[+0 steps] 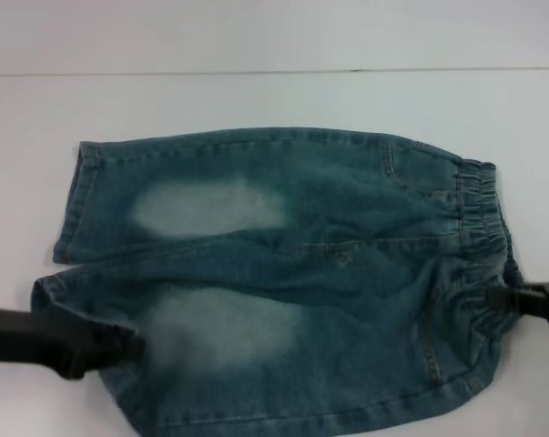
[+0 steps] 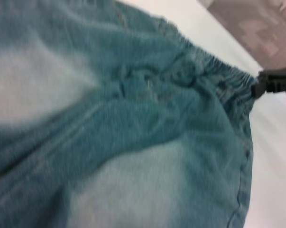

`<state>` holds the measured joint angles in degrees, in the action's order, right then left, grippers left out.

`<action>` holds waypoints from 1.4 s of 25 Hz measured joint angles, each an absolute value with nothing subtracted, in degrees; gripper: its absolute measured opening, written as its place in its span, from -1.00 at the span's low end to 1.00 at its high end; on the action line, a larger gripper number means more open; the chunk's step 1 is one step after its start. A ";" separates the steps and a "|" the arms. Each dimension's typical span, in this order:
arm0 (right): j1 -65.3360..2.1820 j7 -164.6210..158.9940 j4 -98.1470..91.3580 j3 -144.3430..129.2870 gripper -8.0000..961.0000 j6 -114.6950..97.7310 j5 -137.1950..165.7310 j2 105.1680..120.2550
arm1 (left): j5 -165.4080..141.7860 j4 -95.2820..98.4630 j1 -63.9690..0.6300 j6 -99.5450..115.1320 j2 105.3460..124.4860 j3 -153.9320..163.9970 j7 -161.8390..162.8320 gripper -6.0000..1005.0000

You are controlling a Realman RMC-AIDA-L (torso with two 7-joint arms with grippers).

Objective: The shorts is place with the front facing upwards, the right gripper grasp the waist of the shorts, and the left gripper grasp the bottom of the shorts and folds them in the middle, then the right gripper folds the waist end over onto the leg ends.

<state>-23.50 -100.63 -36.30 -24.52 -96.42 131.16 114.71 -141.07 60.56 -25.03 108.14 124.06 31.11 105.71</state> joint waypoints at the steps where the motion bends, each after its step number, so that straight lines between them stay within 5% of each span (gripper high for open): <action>1: -23.55 -100.63 -36.30 -24.50 -0.89 -96.43 130.58 114.71 | -140.18 60.95 -24.82 108.07 124.04 31.06 105.66 -0.89; 14: -24.99 -108.63 -35.88 -23.62 -0.89 -91.99 119.80 113.74 | -128.35 61.13 -24.17 94.81 123.87 28.36 104.68 -0.89; 35: -29.23 -112.28 -27.00 -23.71 -0.89 -67.05 96.64 115.03 | -110.72 48.21 -28.86 62.89 123.74 28.74 98.77 -0.89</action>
